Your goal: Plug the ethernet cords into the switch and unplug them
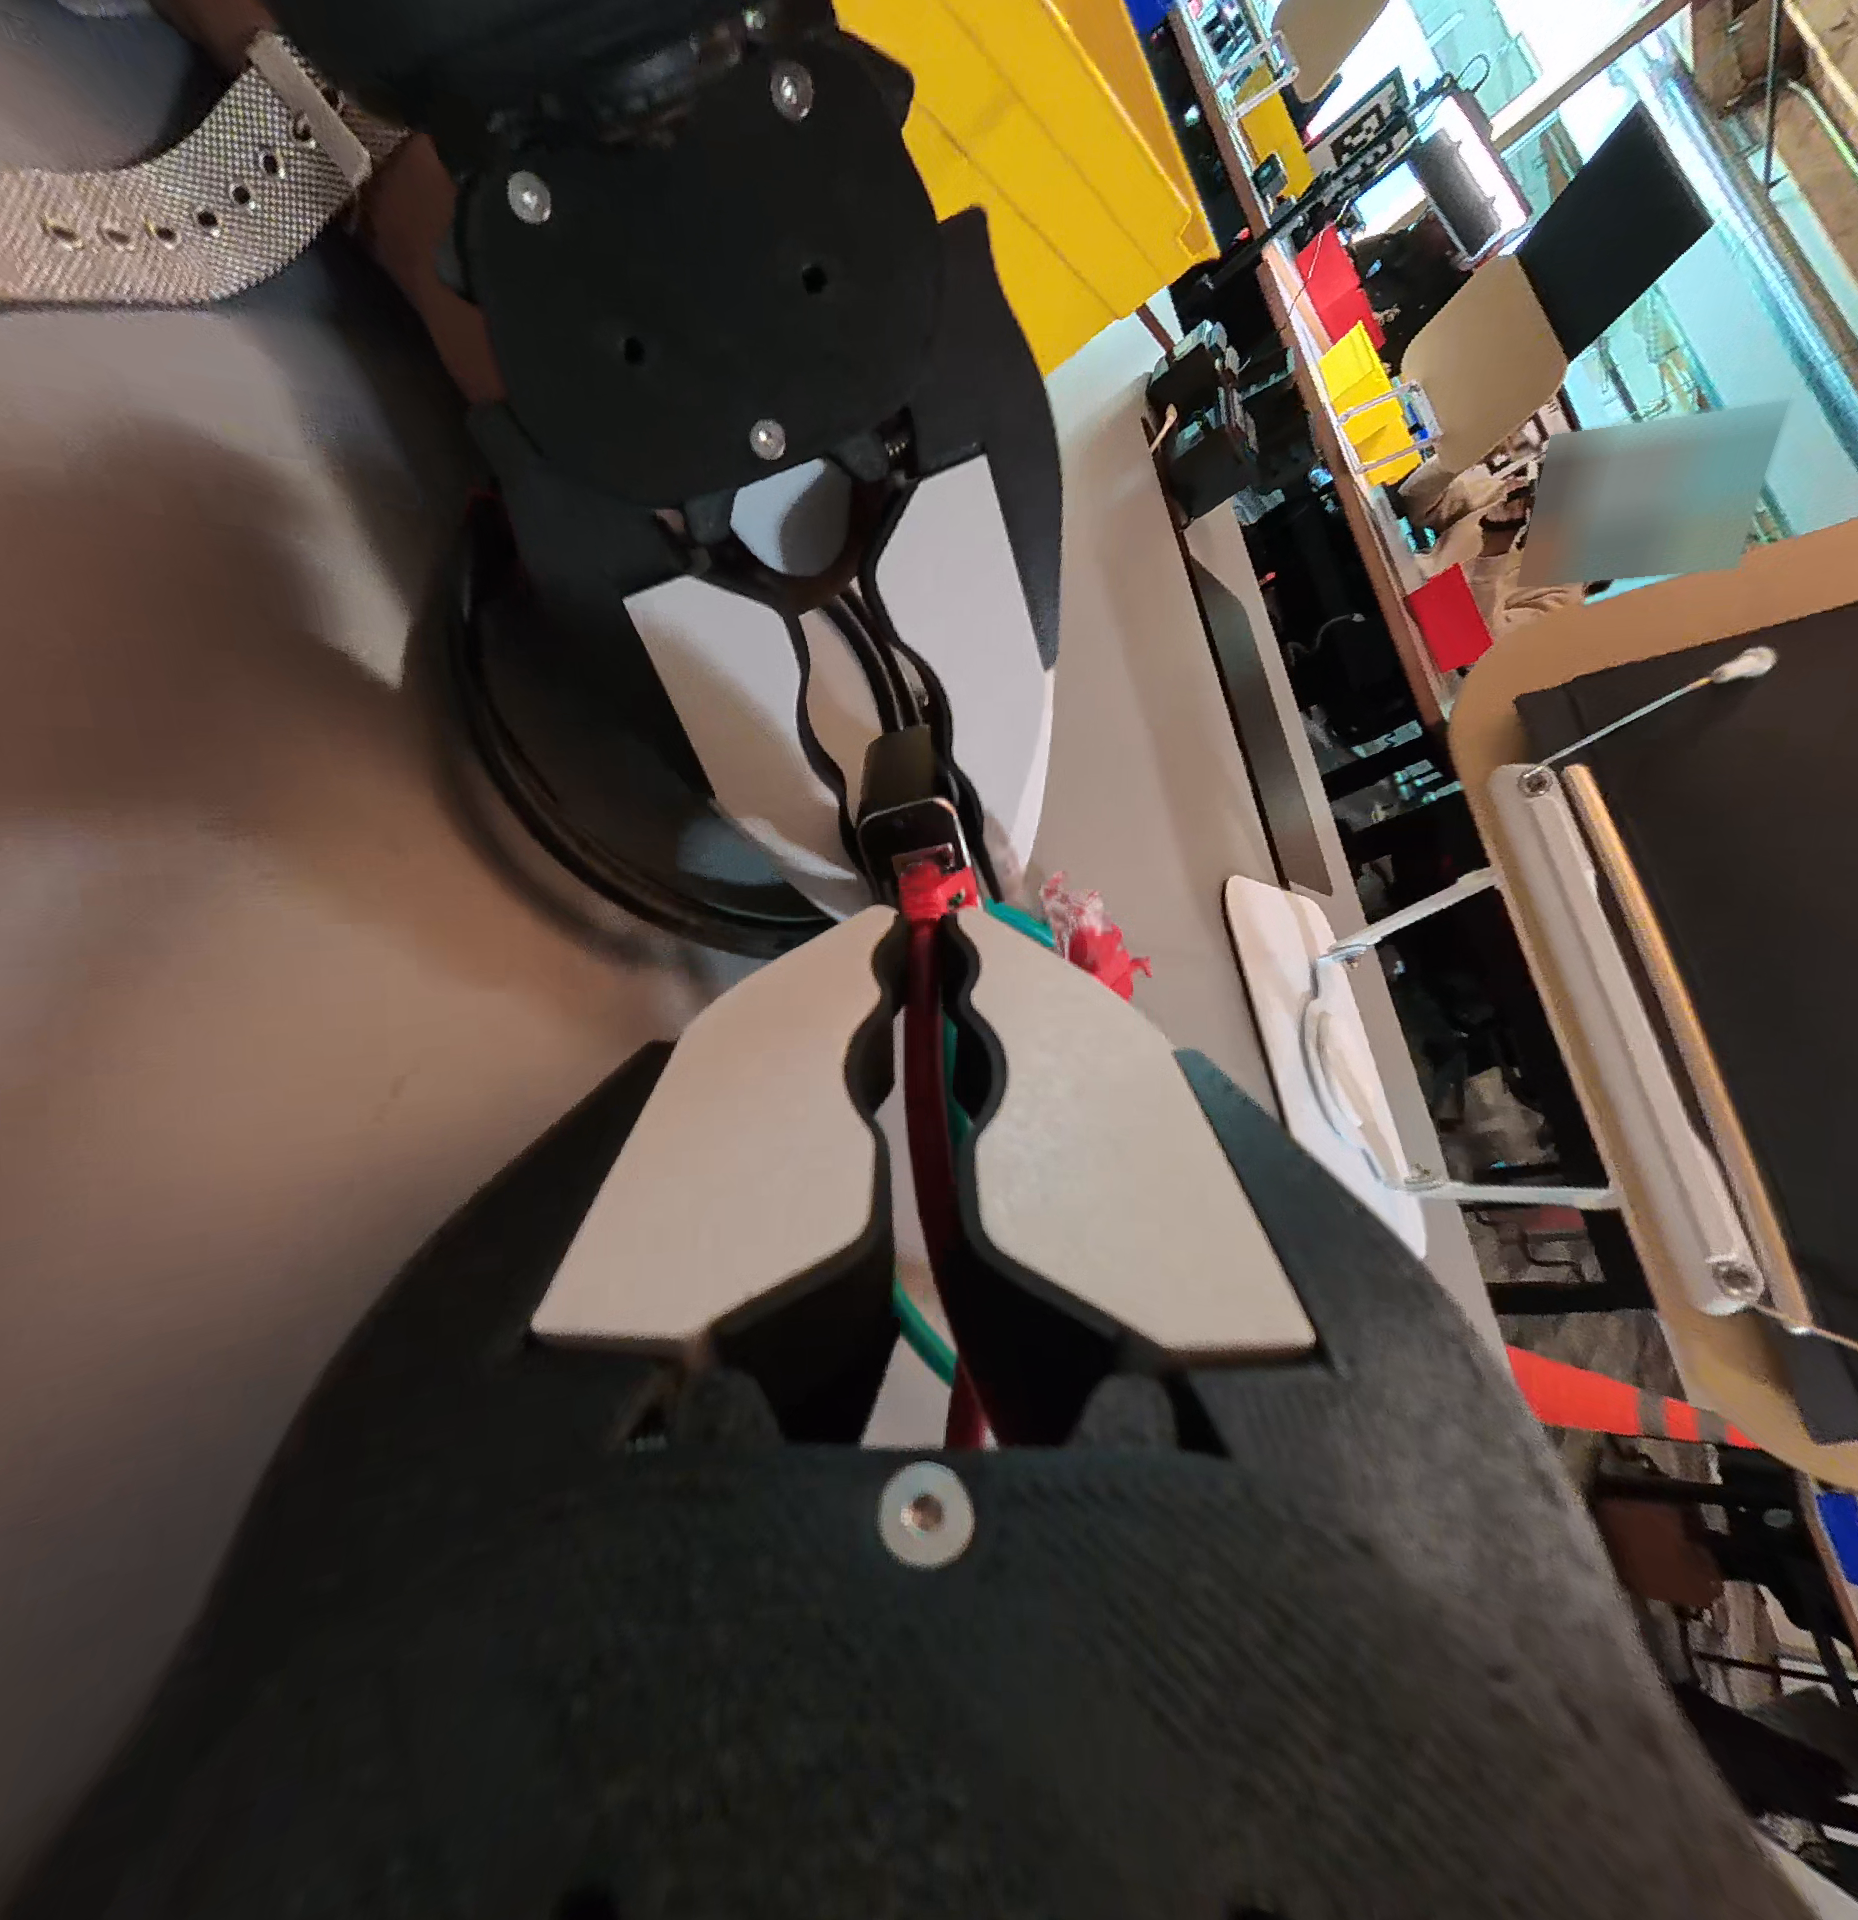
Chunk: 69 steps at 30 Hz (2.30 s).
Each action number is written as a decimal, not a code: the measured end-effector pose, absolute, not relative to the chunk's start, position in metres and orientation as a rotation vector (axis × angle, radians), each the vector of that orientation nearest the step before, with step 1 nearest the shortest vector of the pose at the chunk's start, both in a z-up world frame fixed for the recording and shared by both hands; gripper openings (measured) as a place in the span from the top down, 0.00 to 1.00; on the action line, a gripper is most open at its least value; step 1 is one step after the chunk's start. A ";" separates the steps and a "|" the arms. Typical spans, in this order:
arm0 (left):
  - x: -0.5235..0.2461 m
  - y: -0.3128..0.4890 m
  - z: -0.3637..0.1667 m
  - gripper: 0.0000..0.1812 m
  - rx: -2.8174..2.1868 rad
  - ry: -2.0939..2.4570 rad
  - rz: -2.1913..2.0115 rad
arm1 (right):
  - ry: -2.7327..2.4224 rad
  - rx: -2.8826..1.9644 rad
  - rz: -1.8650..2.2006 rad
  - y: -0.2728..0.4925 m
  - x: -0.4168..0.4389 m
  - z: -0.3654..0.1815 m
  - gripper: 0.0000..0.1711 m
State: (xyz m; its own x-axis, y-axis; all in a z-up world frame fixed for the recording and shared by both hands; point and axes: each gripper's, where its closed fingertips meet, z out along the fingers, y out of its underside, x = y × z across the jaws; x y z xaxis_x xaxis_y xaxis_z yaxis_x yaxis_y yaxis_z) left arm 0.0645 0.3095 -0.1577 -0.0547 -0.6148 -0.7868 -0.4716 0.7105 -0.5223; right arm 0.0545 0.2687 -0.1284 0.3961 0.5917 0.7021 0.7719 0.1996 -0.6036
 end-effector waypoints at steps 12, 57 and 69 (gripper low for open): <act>0.076 0.290 -0.154 0.86 -0.876 1.682 -0.231 | -1.480 -1.491 -0.251 0.278 0.017 -0.138 1.00; 0.072 0.308 -0.149 0.75 -0.913 1.598 -0.209 | -1.207 -1.658 -0.250 0.279 0.080 -0.143 0.95; 0.038 0.327 -0.070 0.65 -1.016 1.086 -0.872 | -0.939 -1.725 -0.172 0.295 0.101 -0.129 0.95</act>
